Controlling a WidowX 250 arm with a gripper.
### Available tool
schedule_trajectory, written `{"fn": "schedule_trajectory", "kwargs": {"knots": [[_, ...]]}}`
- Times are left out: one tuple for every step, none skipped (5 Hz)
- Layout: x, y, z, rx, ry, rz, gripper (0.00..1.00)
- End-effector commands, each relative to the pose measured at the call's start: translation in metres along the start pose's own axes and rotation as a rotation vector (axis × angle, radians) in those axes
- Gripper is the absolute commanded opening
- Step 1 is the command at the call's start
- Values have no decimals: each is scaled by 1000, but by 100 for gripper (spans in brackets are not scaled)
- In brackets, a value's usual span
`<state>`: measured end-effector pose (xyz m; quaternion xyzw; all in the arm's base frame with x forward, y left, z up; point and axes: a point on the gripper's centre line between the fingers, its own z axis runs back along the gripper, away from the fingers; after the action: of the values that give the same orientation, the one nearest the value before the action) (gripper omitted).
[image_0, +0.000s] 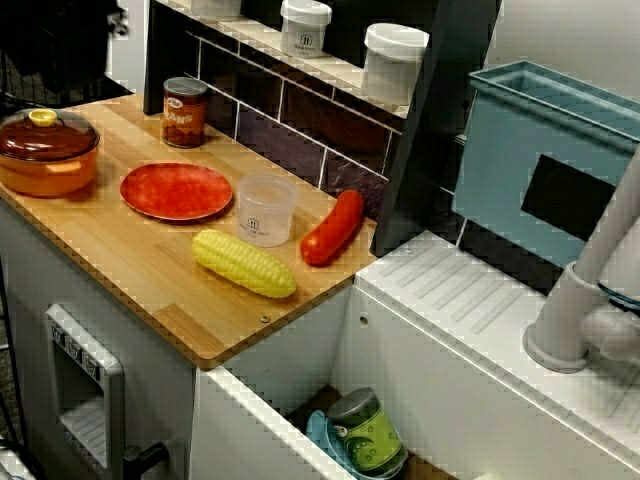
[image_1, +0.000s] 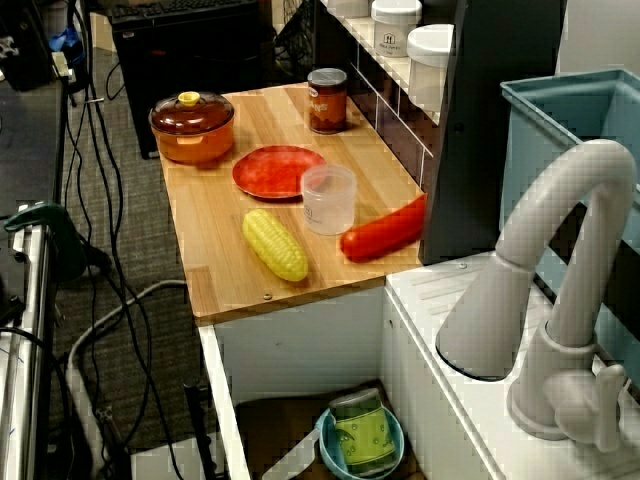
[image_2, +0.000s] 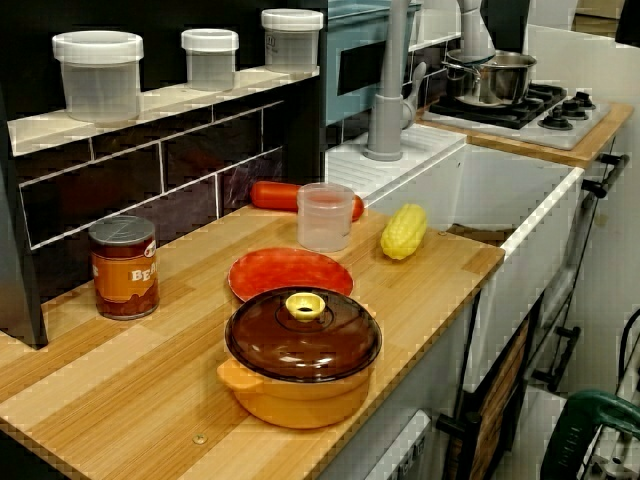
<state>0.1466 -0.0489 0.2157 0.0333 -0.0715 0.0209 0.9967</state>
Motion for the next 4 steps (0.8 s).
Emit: {"fn": "schedule_trajectory", "kwargs": {"knots": [[39, 1, -23, 48, -57, -15, 100], [60, 5, -46, 71, -90, -3, 100], [80, 15, -61, 61, -120, -1, 100], [99, 21, -74, 56, -115, 47, 100]]}}
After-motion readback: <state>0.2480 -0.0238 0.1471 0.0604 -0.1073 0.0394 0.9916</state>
